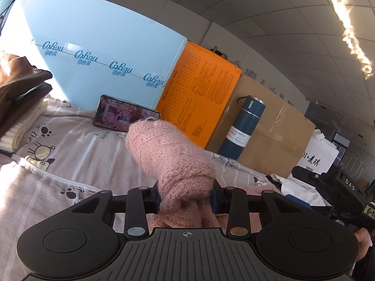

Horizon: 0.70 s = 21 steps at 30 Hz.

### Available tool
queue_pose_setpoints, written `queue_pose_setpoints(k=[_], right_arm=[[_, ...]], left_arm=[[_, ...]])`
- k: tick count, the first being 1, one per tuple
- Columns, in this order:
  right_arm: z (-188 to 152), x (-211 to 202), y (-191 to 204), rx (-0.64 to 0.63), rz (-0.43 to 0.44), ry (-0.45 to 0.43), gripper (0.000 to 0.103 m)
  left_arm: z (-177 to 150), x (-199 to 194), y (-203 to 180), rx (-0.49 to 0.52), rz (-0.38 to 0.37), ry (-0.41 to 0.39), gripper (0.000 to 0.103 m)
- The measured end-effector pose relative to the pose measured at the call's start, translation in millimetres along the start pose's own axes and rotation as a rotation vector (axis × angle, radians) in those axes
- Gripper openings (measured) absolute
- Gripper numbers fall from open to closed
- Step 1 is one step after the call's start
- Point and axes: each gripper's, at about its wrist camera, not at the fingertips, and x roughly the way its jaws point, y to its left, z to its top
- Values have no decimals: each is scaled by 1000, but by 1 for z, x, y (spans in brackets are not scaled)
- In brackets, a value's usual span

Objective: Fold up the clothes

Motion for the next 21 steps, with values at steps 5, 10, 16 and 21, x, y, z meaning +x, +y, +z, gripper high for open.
queue_pose_setpoints(k=[5,10,16,21], right_arm=[[0,-1,-1,8,3,-7,93],[0,-2,1,2,6,-9,94],[1,-3,0,6,8,-12,94],[1,-4,0,7,10,-17,94]], left_arm=[[1,0,5,33,86,7,32],[6,-7,10,76,140,-5,29],[13,-18,10,185,261,-47,28],[23,-30,13,309,468,-126,28]])
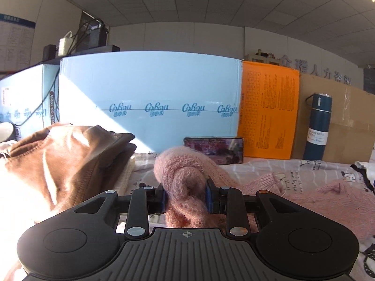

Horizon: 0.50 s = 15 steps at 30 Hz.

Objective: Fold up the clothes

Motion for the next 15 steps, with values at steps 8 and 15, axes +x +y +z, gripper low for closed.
queue_pose_setpoints(k=[8,15], right_arm=[[0,-1,1,4,13,-1,94],[1,-4,-2,35,63,6,94]], left_arm=[[12,-20,-45,211,22,-145,29],[9,-43,-121,345,-247,-249,29]])
